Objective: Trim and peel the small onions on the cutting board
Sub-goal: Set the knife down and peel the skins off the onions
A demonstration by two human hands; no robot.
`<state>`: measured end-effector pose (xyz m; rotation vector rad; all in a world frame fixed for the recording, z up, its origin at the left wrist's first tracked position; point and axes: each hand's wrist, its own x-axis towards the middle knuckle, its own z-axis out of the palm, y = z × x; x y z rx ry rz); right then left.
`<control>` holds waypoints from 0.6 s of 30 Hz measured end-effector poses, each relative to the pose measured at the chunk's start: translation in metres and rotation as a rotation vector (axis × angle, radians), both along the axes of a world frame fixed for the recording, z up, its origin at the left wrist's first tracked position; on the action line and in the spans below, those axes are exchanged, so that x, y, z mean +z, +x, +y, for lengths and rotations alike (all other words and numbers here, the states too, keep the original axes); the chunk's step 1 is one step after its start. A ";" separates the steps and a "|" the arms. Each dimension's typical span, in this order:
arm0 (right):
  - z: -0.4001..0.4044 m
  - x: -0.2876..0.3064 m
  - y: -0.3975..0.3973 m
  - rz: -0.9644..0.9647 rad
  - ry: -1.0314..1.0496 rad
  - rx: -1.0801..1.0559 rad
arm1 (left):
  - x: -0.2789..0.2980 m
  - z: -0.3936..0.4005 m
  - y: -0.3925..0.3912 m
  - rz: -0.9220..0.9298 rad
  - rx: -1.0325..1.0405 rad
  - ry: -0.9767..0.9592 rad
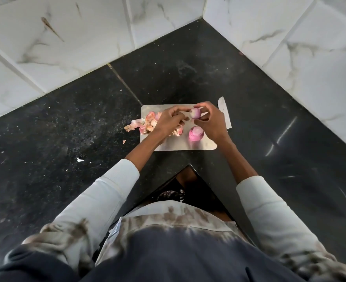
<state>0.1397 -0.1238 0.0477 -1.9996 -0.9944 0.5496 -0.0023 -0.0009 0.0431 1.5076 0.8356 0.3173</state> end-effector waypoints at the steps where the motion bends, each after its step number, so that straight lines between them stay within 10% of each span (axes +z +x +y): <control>1: -0.005 -0.003 0.004 0.038 -0.005 -0.067 | -0.003 -0.001 0.003 0.049 -0.051 0.065; 12: -0.041 -0.025 0.024 0.313 -0.011 -0.390 | -0.049 -0.039 0.036 0.384 -0.417 0.747; 18: -0.043 -0.013 0.033 0.551 0.153 -0.391 | -0.040 -0.026 0.036 0.173 -0.142 0.231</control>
